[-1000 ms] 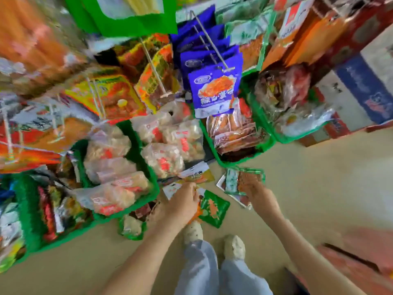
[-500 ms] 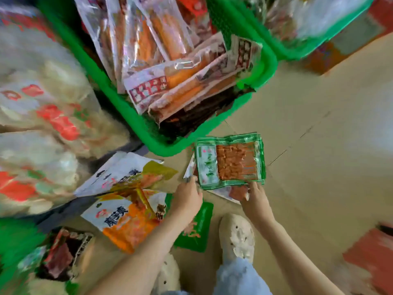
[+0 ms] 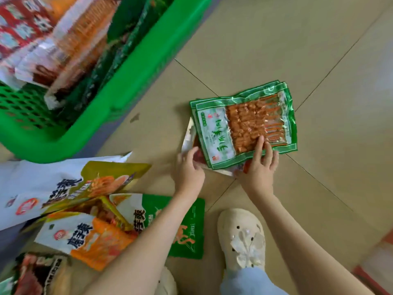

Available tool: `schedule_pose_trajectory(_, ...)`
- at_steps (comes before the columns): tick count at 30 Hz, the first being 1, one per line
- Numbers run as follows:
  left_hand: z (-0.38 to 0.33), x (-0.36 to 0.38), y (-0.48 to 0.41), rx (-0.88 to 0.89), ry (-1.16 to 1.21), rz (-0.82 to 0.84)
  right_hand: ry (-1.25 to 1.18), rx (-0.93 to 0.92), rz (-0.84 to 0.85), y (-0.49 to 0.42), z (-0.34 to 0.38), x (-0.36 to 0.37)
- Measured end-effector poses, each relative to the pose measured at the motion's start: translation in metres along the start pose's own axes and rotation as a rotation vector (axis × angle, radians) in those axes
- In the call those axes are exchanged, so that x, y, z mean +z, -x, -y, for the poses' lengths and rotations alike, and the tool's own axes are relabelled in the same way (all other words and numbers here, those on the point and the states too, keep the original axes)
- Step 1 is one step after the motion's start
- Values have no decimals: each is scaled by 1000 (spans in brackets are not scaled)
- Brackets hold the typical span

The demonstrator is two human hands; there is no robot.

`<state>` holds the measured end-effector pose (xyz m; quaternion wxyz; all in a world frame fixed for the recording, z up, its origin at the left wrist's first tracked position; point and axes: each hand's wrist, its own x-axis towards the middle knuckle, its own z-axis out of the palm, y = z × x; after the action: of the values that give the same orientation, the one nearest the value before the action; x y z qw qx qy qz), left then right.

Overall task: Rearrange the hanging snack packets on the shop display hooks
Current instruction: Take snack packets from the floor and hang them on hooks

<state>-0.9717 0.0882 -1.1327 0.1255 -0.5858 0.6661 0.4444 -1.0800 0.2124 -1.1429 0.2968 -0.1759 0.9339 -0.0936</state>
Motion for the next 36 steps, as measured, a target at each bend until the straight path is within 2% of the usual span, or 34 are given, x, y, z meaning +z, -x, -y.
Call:
schedule_pose_trajectory(2,-5,-8,-5,-48,-210,-239,-68,75,-31,-7,6,-7)
schedule_pose_trajectory(4,-9,-14,-12,-175,-123,-268,-127,144,-60,-11,14,-14)
schedule_pose_trajectory(6,-14,-14,-20,-144,109,-177,-158,207,-48,-14,22,-18)
schedule_pose_trajectory(8,-33,-10,-25,-127,384,-7,-172,248,-19,-15,26,-21)
schedule_pose_trajectory(10,-53,-1,-32,-193,617,101,-194,250,11,-13,28,-23)
schedule_pose_trajectory(12,-71,10,-40,-283,809,124,-214,219,60,-10,25,-25)
schedule_pose_trajectory(14,-85,21,-48,-365,889,111,-220,189,111,-6,21,-26)
schedule_pose_trajectory(17,-97,25,-51,-442,792,2,-128,125,131,-2,14,-28)
schedule_pose_trajectory(19,-98,22,-43,-433,678,-167,76,55,115,3,11,-27)
schedule_pose_trajectory(21,-89,23,-33,-465,622,-247,213,-8,83,9,8,-21)
schedule_pose_trajectory(25,-75,29,-23,-405,710,-60,202,-68,64,14,7,-6)
schedule_pose_trajectory(29,-76,37,-14,-311,613,198,228,-81,79,12,4,-12)
schedule_pose_trajectory(32,-83,38,-1,-151,526,188,134,-29,74,9,8,-33)
schedule_pose_trajectory(36,-109,4,44,-52,453,169,202,-36,68,38,20,-71)
